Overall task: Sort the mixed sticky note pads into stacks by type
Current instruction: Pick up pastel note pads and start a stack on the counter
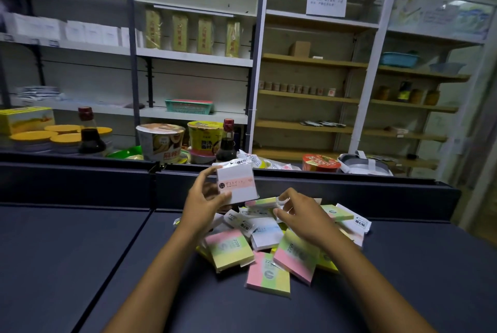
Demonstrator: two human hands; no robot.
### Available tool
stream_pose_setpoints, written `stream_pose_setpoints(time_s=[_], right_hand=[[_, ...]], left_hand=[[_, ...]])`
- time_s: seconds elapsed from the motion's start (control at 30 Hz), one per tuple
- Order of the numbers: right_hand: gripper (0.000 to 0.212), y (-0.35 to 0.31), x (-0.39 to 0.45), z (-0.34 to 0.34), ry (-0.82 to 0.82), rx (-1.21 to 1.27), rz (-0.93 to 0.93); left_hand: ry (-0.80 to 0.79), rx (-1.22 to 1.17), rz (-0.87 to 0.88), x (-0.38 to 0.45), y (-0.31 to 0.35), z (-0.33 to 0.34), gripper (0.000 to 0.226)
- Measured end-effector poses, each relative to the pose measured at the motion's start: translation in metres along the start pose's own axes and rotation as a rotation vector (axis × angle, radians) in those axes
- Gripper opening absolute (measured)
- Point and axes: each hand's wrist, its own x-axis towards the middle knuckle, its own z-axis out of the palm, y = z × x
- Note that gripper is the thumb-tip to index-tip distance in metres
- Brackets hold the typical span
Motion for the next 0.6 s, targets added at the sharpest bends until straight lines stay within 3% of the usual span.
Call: stream_pose_setpoints(time_s=[0.6], right_hand=[[0.024,-0.011,0.024,0.021,0.04,0.291,0.122]], left_hand=[[0.01,0.026,0.052,0.002,-0.003,-0.001,0.054]])
